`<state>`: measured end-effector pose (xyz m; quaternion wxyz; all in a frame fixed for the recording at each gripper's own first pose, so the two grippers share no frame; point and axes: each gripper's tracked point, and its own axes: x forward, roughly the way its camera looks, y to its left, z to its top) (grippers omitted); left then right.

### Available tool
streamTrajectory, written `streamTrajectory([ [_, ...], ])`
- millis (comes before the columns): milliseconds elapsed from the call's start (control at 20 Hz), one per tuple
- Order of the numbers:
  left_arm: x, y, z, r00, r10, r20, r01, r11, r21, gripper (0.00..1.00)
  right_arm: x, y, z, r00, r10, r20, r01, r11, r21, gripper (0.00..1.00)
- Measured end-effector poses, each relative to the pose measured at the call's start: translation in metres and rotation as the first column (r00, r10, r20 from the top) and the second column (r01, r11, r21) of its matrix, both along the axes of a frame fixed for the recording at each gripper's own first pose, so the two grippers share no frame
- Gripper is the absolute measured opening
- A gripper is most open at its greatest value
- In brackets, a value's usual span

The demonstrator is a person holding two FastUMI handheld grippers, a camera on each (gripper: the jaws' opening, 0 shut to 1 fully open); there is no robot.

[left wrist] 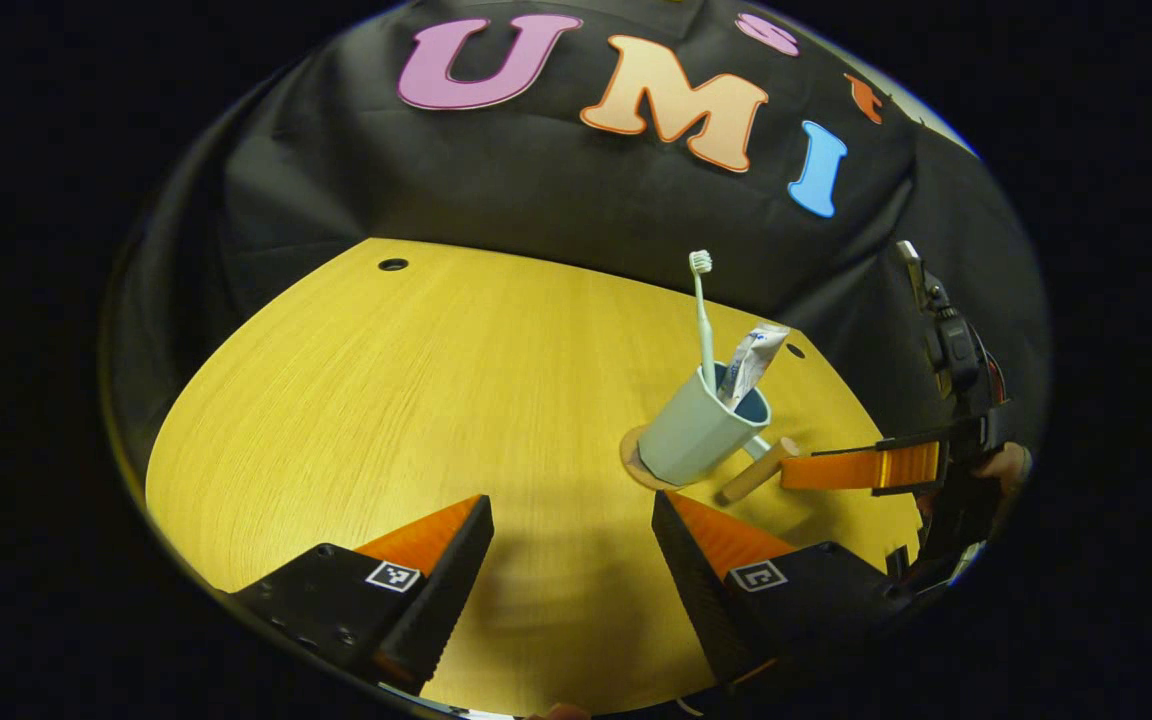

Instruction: Put the toothbrush and toothpaste on the desktop into the cup, then pick up the cup and place it on the coaster on the desktop.

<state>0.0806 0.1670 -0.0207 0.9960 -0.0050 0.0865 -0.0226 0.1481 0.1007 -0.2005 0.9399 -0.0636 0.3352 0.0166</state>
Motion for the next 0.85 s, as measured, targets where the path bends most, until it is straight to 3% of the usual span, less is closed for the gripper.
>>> streamTrajectory([
  [50,-0.002,-0.011,0.005,1.000,-0.010,0.006,0.010,1.000,0.011,0.95,-0.004,-0.005,0.005,1.000,0.009,0.028,-0.009,1.000,0.009,0.95],
  [100,-0.003,-0.019,0.008,1.000,-0.019,0.011,0.019,1.000,0.022,0.95,-0.010,-0.009,0.010,0.999,0.018,0.051,-0.019,1.000,0.015,0.99],
  [300,-0.011,-0.039,0.021,0.999,-0.035,0.032,0.034,0.998,0.050,0.95,-0.036,-0.018,0.027,0.990,0.048,0.132,-0.051,0.999,0.019,0.95],
  [400,-0.014,-0.048,0.024,0.999,-0.031,0.045,0.029,0.998,0.056,0.95,-0.044,-0.020,0.036,0.984,0.056,0.170,-0.061,0.998,0.023,0.99],
  [850,-0.023,-0.072,0.018,0.999,-0.017,0.038,0.015,0.999,0.047,0.95,-0.062,-0.044,0.062,0.969,0.041,0.242,-0.055,0.997,0.049,0.99],
])
